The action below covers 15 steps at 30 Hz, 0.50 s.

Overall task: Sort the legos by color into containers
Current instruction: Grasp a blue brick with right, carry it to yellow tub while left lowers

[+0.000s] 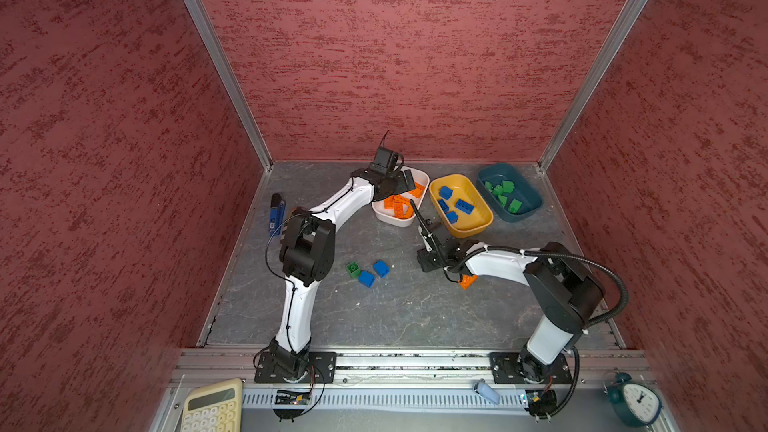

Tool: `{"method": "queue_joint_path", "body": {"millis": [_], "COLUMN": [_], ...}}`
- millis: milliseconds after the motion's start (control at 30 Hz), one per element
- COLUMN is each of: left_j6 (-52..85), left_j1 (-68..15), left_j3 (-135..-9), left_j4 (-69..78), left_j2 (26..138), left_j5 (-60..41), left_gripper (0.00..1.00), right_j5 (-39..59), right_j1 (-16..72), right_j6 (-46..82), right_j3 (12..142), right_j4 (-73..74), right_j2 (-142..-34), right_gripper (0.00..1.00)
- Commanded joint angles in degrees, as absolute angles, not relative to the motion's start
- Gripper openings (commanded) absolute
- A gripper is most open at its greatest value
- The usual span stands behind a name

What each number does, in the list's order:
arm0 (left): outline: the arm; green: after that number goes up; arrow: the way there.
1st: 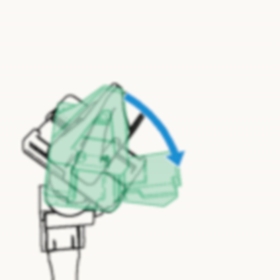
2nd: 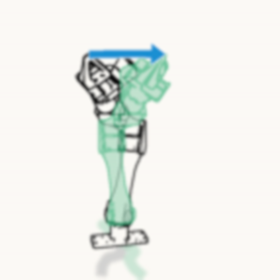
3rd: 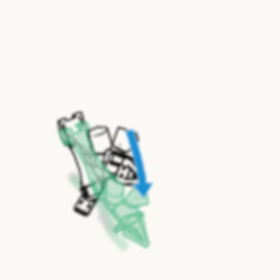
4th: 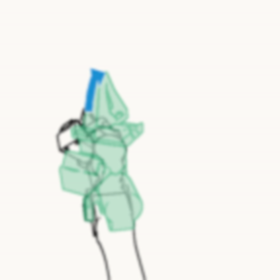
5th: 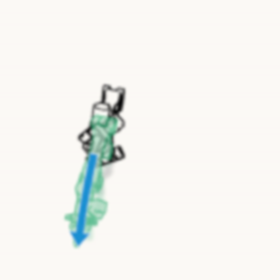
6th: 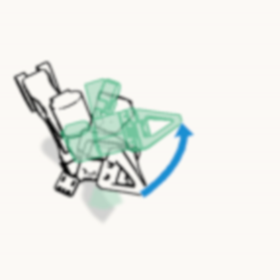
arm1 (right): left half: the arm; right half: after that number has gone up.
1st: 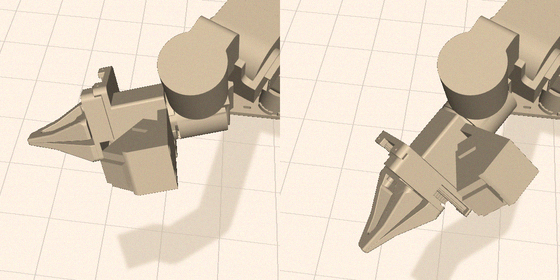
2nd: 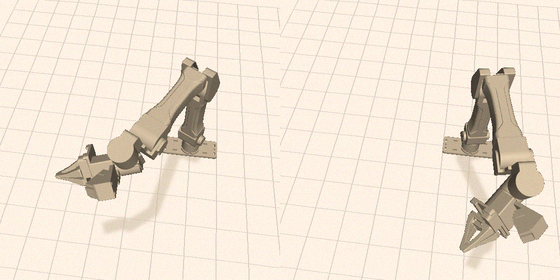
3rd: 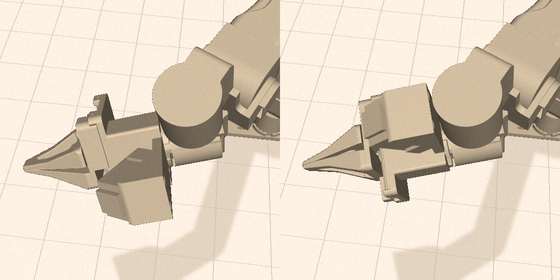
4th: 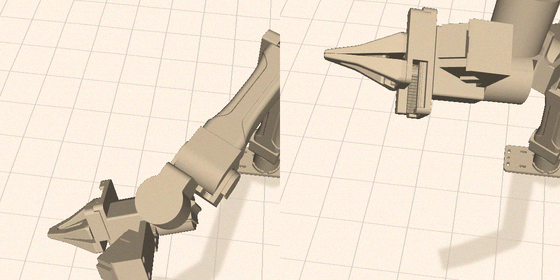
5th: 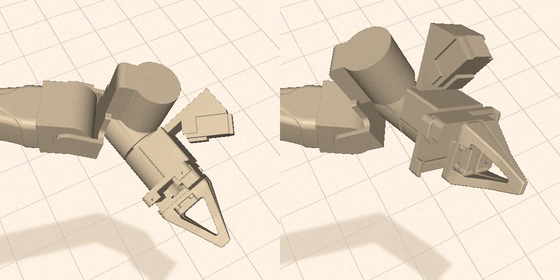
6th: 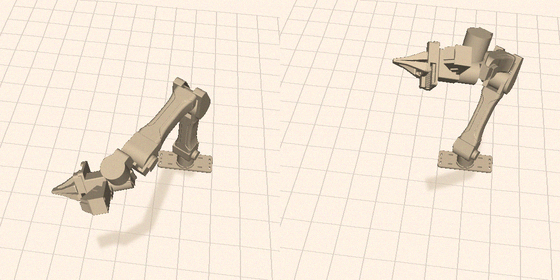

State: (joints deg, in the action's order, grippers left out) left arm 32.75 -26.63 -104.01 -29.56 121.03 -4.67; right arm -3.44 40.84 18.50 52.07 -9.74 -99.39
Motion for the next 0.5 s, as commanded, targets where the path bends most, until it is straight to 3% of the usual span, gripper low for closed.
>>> {"method": "queue_joint_path", "body": {"millis": [0,200,333,467], "left_j6": [33.05,33.12,33.22,33.44], "left_j1": [-26.32,-26.15,-26.07,-26.09], "left_j3": [-102.64,-100.53,-99.98,-99.6], "left_j4": [-28.84,-29.09,-29.01,-29.25], "left_j2": [117.67,115.65,115.0,114.56], "left_j5": [-5.02,-4.11,-3.67,-2.87], "left_gripper": [0.99,1.0,1.0,0.99], "right_j5": [-5.7,-6.5,-6.73,-6.82], "right_j1": [41.26,41.22,41.22,41.09], "right_j6": [19.25,18.9,18.22,16.51], "right_j3": [52.99,52.92,52.92,51.47], "right_j4": [-9.87,-9.69,-9.57,-8.12], "right_j2": [-99.38,-99.83,-99.2,-96.11], "right_gripper": [0.46,0.41,0.3,0.29]}}
